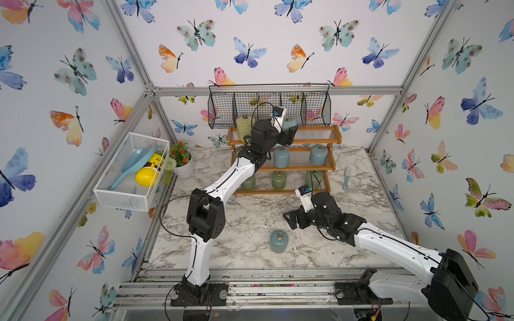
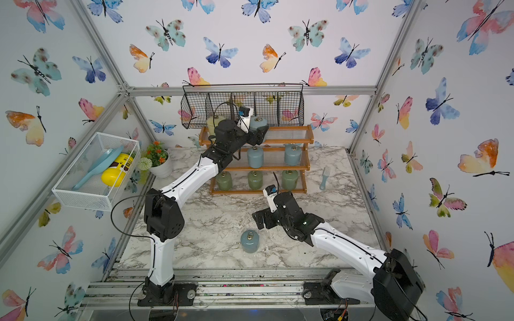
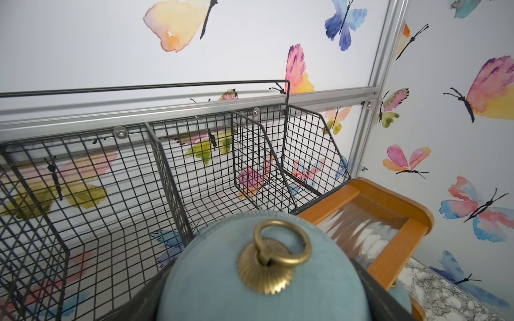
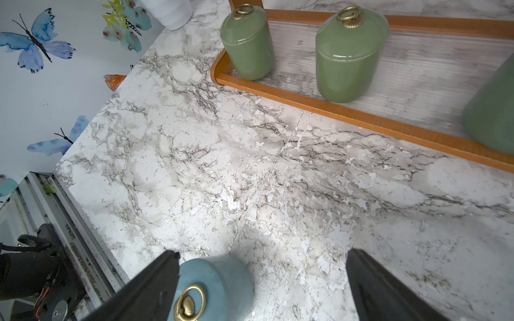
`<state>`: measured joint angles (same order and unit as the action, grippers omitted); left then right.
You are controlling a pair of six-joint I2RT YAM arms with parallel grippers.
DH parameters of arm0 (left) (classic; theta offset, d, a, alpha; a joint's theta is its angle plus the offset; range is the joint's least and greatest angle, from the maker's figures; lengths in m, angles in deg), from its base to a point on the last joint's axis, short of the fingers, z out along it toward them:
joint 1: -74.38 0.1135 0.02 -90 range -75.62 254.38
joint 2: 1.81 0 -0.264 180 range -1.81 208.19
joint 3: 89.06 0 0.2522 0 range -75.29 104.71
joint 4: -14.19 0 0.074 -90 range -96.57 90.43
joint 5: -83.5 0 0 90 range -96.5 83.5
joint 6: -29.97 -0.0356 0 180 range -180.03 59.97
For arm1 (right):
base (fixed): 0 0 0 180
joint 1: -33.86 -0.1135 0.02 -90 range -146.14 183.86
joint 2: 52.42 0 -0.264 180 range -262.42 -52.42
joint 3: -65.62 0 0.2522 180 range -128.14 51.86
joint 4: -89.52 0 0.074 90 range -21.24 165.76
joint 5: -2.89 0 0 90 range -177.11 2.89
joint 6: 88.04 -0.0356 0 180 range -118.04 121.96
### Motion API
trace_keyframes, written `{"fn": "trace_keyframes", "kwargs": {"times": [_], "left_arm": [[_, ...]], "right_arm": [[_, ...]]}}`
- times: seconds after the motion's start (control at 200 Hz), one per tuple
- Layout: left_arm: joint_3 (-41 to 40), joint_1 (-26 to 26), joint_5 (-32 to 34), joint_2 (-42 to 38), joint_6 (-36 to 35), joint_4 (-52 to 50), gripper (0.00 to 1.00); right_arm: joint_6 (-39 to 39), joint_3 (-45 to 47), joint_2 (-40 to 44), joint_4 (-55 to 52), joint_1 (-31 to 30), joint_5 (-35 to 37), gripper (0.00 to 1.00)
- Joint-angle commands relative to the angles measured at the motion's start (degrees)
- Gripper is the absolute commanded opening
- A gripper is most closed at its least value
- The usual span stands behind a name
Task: Remove the tea canisters from the shelf
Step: Pick up the tea canister from the shelf.
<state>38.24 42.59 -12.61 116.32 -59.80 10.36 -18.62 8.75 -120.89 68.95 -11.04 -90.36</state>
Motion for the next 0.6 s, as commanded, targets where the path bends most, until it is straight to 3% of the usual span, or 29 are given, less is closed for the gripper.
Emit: {"fn": "trace_keyframes", "kwargs": {"times": [0.0, 0.25, 0.596], "left_arm": [[-2.4, 0.2, -2.2, -8.9, -0.2, 5.0, 0.74], [-17.6, 0.1, -1.7, -20.5, 0.3, 7.6, 0.74], [-44.3, 0.1, 4.3, -40.0, 2.6, 9.6, 0.74]], "right_arm": [[-0.6, 0.3, 1.5, -0.1, 0.5, 1.1, 1.00], [0.5, -0.7, 1.8, -1.2, 0.8, 1.9, 1.00], [2.6, -2.8, 2.4, -3.0, 1.7, 3.0, 1.00]]}}
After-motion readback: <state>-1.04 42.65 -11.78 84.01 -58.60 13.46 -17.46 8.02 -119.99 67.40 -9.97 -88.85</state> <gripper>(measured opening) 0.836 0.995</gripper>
